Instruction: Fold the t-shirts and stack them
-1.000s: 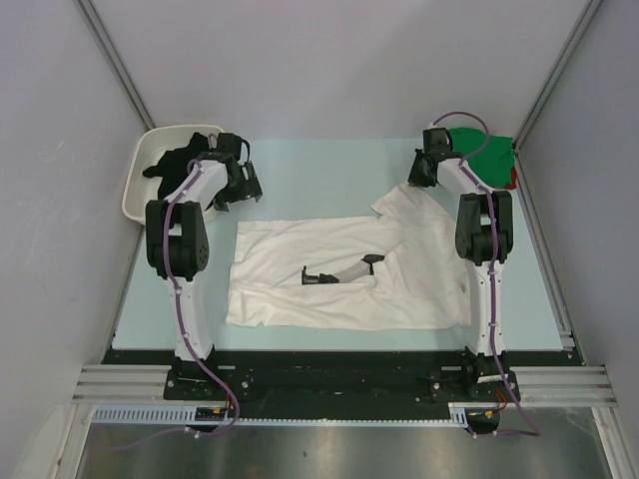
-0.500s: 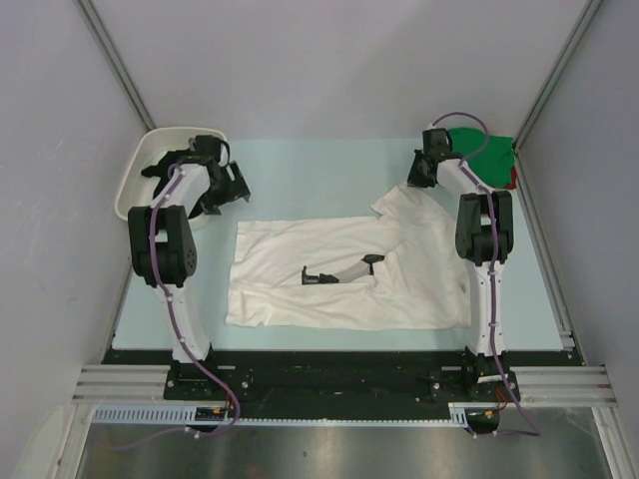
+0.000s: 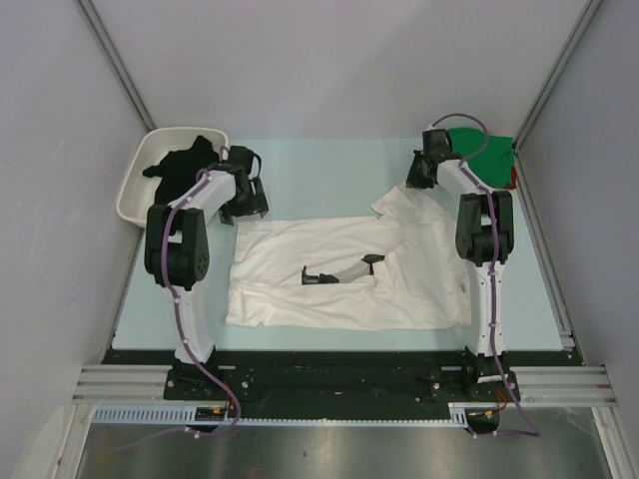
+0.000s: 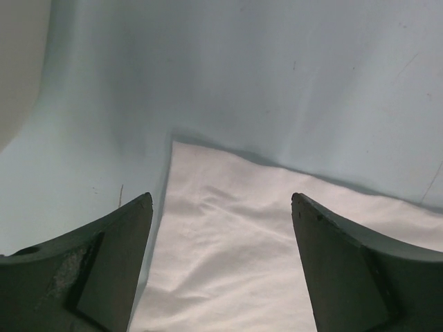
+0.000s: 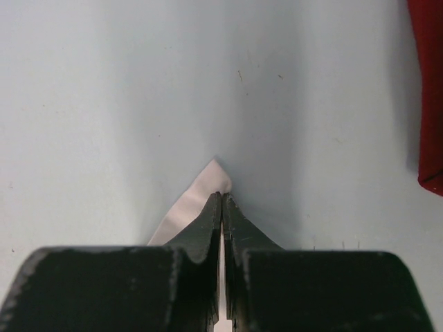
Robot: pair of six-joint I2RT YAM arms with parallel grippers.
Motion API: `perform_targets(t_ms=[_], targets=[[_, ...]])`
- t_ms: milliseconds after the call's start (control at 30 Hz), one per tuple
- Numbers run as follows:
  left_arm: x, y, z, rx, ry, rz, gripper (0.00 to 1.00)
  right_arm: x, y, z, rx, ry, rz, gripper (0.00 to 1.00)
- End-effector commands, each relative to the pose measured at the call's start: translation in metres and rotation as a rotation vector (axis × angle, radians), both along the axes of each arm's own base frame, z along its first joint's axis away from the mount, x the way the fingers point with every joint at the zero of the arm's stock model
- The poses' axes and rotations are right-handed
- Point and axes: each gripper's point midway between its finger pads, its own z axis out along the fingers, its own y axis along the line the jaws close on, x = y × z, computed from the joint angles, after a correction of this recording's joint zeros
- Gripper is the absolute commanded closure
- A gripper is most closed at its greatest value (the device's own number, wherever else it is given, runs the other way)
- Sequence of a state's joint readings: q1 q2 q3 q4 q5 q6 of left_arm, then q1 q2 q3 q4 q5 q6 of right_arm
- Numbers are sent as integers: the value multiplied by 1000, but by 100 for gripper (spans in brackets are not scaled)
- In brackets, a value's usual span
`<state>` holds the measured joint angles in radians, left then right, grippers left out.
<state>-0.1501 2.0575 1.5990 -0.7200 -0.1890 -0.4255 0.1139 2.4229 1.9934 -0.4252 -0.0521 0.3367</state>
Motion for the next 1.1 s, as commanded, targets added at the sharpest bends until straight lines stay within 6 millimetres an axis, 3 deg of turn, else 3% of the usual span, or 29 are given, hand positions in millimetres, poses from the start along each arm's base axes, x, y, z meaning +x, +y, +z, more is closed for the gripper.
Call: perform_targets(t_ms=[0,567,1067], targets=[[3,11,0,51,-10,14,16,-18,10,-2,21,55,25,100],[6,11,-33,45,27,34,32,-17,6,-3,15,52,24,100],[-1,13,-41,28,34,30,84,-20,4,2,11,55,15,100]])
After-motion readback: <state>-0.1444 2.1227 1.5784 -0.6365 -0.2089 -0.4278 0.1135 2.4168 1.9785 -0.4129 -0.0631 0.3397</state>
